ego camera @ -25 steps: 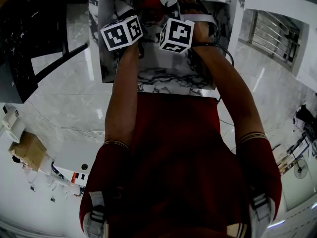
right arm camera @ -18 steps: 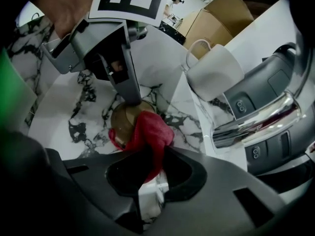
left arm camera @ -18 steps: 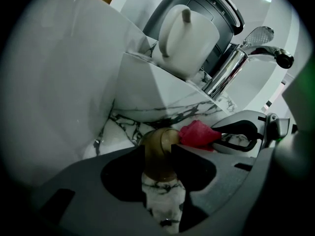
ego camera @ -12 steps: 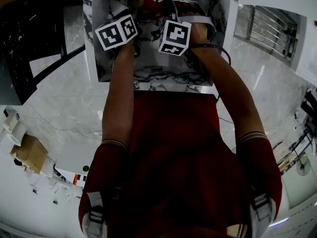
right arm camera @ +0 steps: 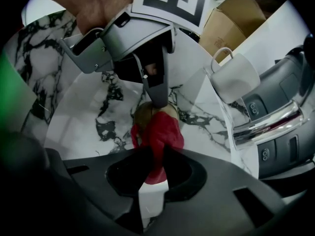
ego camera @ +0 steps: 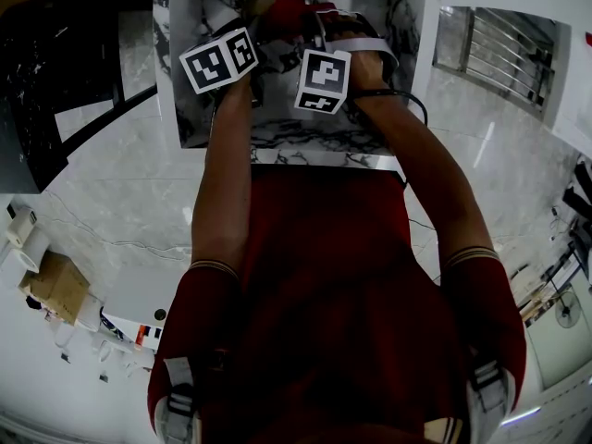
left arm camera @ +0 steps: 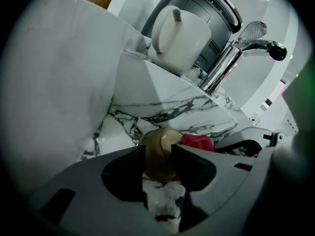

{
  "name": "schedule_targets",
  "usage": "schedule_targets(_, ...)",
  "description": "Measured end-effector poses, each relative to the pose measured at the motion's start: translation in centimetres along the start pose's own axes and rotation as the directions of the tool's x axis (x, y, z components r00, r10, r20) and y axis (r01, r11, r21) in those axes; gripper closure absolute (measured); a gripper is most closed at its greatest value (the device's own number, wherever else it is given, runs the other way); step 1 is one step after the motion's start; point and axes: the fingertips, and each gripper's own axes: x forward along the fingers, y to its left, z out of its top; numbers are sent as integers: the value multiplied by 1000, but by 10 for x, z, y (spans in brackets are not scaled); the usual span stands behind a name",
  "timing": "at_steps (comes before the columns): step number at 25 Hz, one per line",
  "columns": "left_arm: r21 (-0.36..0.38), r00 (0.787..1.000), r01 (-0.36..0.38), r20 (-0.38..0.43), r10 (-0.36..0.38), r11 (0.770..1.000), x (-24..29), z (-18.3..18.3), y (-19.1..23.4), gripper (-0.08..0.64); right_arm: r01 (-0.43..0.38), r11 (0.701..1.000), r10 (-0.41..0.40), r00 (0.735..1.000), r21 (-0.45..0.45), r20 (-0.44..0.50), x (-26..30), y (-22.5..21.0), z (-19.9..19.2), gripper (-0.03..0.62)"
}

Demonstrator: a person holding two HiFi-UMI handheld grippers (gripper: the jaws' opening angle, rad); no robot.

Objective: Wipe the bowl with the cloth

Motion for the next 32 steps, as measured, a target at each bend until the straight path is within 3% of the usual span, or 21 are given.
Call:
schedule_targets(16, 16, 999, 9, -33, -8, 1000, -5, -27, -22, 410, -79, 996, 80, 996, -48, 39, -31, 49, 6, 528)
schedule_targets(27, 26, 999, 12, -52, -11, 1000, -10, -40, -32, 410, -155, 988, 156, 985, -14, 69, -57, 66, 8, 528)
schedule_targets(32, 36, 999, 19, -40, -18, 999, -16, -38, -36, 410, -170, 984, 164, 981, 47, 108, -74, 63, 8, 529)
